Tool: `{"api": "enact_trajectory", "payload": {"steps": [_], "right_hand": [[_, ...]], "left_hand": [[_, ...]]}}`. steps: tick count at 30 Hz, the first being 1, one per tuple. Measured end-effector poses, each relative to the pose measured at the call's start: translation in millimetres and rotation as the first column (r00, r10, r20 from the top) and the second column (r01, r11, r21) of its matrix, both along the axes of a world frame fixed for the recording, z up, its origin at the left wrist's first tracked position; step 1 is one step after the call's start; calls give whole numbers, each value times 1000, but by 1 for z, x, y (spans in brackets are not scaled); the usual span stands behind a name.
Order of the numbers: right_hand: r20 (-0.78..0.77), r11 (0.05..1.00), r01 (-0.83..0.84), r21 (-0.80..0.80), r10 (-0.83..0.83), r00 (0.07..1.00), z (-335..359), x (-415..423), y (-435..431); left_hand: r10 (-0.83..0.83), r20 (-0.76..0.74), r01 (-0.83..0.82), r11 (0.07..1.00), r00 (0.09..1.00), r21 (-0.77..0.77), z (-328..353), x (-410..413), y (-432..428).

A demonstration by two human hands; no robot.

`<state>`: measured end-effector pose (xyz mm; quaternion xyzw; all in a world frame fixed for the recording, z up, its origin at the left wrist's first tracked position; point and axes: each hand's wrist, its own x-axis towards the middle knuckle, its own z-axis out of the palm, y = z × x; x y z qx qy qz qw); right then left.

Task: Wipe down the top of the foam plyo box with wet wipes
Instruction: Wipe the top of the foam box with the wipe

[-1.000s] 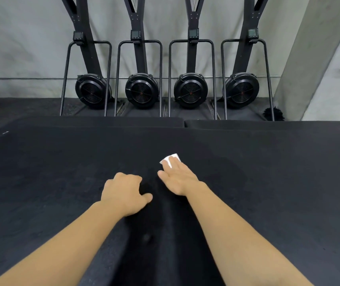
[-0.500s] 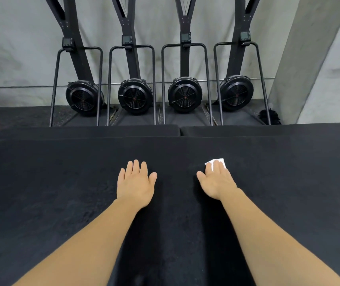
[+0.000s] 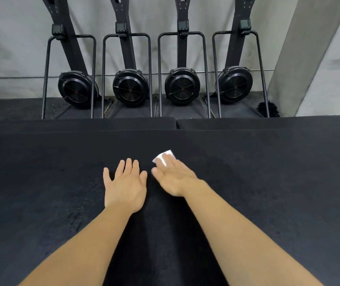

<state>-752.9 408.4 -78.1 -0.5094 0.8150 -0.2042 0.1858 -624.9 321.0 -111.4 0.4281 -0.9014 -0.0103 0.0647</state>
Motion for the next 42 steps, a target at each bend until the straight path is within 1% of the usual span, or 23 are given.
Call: {"api": "enact_trajectory", "payload": {"steps": [3, 5, 9, 13, 15, 18, 20, 22, 24, 27, 29, 32, 36, 39, 42], "right_hand": [[-14, 982, 187, 7, -186, 982, -2, -48, 21], [-33, 961, 272, 42, -270, 962, -4, -79, 37], [-58, 928, 349, 129, -344, 937, -4, -112, 47], [-105, 898, 419, 136, -408, 907, -7, -95, 29], [-106, 916, 385, 114, -374, 921, -8, -72, 14], [-41, 957, 286, 49, -284, 958, -7, -30, -13], [-13, 981, 193, 20, -193, 981, -8, -3, -32], [0, 995, 85, 45, -85, 996, -8, 15, -47], [-2, 997, 8, 74, -7, 1000, -5, 15, -54], [-17, 999, -3, 45, 4, 1000, -1, -7, -53], [-34, 998, 58, 36, -57, 998, -1, -32, -45], [-38, 980, 196, 30, -195, 980, -4, -74, -25], [-79, 942, 326, 77, -320, 944, -3, -120, 4], [-110, 906, 395, 148, -382, 917, -2, -136, 13], [-120, 881, 447, 151, -433, 893, -3, -128, 6]], "left_hand": [[8, 15, -8, 1000, 1000, -11, -2, -1, -1], [11, 21, -11, 1000, 1000, -11, -3, -1, -1], [1, 16, -1, 1000, 1000, -8, -3, -1, 0], [-3, 19, 3, 1000, 1000, -17, -3, -1, -1], [-3, 19, 3, 1000, 1000, -17, -3, -1, 0], [-4, 6, 4, 1000, 1000, -13, -1, -2, 1], [-3, 16, 4, 1000, 1000, -13, 0, -1, 2], [-12, 58, 13, 1000, 998, -14, 1, 1, 2], [-20, 67, 22, 1000, 998, -17, 0, 1, 3], [-3, -2, 3, 1000, 1000, 6, 1, 0, 3], [7, -5, -7, 1000, 1000, 9, 0, -1, 2], [16, 5, -16, 1000, 1000, 3, -2, -2, 1], [15, 0, -15, 1000, 1000, 7, -2, -2, 2], [11, 2, -11, 1000, 1000, 12, -1, -1, 3], [10, -9, -10, 1000, 1000, 14, -1, -1, 2]]}}
